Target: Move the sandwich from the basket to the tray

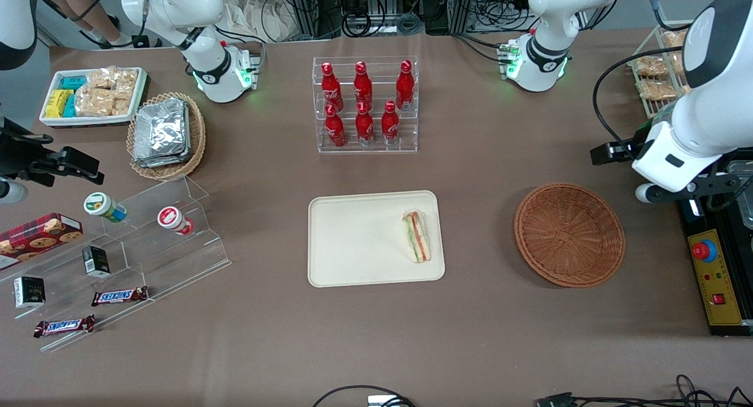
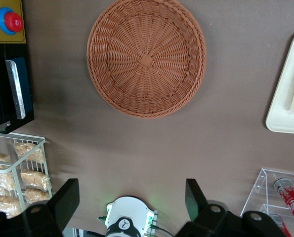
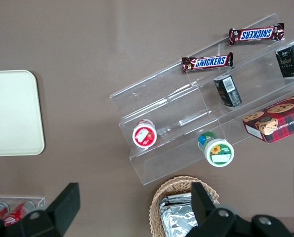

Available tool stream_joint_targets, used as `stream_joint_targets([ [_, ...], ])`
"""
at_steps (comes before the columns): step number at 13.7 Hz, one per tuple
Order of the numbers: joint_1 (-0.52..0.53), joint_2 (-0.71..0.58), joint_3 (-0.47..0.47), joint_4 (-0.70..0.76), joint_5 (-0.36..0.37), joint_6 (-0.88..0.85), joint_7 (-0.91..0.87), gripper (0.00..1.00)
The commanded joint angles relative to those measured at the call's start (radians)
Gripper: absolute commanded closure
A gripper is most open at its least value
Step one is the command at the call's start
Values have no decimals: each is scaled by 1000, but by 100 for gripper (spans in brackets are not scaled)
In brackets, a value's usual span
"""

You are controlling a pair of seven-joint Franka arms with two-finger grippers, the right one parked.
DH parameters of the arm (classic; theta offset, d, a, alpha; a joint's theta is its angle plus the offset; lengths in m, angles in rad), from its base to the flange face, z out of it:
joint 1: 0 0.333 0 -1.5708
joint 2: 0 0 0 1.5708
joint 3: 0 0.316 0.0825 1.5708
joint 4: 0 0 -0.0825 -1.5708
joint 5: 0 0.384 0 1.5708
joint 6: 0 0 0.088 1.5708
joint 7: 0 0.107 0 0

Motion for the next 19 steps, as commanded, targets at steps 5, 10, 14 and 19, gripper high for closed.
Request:
stream_joint_targets([
  [5,-72,-229,221,-265,-112,164,168,0],
  [10,-118,-220,237,-247,-96,187,171,0],
  [14,-118,-211,238,-235,-94,224,235,0],
  [19,-106,-171,238,-185,-94,209,237,0],
])
